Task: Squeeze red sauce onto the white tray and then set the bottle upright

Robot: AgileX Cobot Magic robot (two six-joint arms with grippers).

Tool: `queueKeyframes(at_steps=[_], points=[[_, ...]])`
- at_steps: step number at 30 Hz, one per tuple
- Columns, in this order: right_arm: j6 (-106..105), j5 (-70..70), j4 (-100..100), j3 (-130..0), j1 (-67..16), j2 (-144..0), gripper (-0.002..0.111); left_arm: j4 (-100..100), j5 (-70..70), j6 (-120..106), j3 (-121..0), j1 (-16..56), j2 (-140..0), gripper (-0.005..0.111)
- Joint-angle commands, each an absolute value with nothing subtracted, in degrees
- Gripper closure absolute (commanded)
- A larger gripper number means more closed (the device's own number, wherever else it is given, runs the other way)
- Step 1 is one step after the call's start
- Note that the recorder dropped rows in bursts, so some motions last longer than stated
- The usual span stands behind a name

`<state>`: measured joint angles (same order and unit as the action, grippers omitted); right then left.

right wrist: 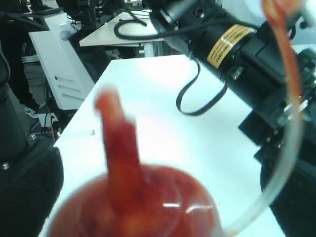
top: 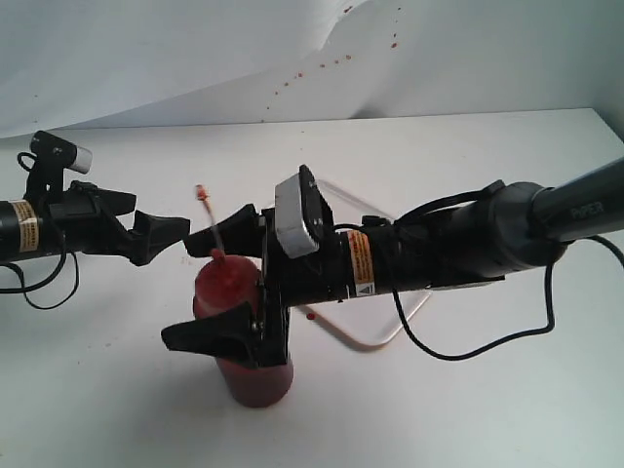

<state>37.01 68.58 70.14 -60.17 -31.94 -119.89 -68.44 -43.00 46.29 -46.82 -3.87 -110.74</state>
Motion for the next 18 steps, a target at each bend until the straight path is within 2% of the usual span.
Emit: queueKeyframes(at_steps=[1,17,18], points=[[36.42,69.96,66.81,-60.16,-32.02,-115.86,0.003,-67.82,-43.70,45.94,-46.68,-4.02,-110.72,0.004],[36.19,69.96,54.19,-60.16,-31.81,-97.45,0.003,-70.02,-44.04,47.15,-46.68,-4.02,-110.72,0.004],[36.19,66.37,53.09,-60.16,-31.81,-95.52,0.003,-70.96,-44.63,48.61,-46.68,-4.02,-110.72,0.004]])
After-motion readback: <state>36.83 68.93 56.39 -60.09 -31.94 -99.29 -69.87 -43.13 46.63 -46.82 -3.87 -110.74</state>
